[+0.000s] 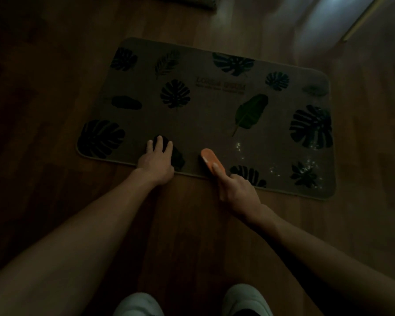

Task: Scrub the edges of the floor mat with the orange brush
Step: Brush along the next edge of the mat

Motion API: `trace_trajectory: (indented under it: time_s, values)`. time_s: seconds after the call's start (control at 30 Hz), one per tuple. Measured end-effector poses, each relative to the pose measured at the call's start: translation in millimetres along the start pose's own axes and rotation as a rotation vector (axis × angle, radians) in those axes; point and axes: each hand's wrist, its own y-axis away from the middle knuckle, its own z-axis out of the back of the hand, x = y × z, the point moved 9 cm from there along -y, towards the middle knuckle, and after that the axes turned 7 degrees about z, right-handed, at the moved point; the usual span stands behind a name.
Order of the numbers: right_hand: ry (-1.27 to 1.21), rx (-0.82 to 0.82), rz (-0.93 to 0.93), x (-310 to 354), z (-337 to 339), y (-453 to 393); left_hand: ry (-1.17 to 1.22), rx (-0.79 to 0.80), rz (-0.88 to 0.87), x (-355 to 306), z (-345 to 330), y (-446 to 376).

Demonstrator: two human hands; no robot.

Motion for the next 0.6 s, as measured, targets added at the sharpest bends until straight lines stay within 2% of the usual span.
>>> trace_trajectory:
  time_s: [0.13, 0.43, 0.6]
  values:
    - [0.002, 0.074, 0.084, 20, -5, -7, -0.065, -0.064, -0.045, 9, 0, -3]
    - [-0.047, 0.041, 0.018, 54, 25, -105, -0.046, -0.045, -0.035, 6, 7, -4]
    - [-0.016, 0.059, 0.044, 55, 19, -76, -0.038, -0.023, -0.026, 8, 4, -4]
